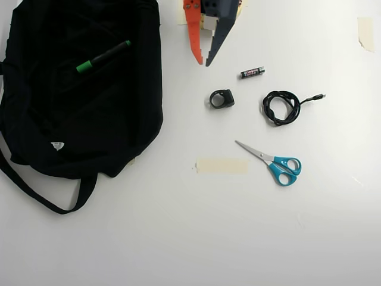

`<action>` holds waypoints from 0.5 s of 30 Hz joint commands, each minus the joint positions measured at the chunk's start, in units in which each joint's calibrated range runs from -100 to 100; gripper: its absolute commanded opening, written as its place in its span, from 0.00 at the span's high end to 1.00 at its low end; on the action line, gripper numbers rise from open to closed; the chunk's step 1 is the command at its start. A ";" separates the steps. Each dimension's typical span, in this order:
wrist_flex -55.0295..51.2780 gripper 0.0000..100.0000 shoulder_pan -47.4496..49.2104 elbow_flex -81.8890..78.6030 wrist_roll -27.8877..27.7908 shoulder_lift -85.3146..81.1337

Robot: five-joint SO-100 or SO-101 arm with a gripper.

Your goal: Put the green marker into the black bag

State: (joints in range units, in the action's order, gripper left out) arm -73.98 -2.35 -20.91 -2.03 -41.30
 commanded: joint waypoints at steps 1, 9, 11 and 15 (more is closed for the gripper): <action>5.59 0.98 0.63 -8.02 0.24 -7.00; 9.21 0.98 4.15 -24.55 -0.23 -16.46; 9.21 0.98 5.12 -27.52 0.09 -18.78; 9.21 0.98 5.42 -34.97 0.19 -25.92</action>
State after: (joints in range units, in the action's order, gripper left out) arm -65.65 2.35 -52.52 -1.88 -62.39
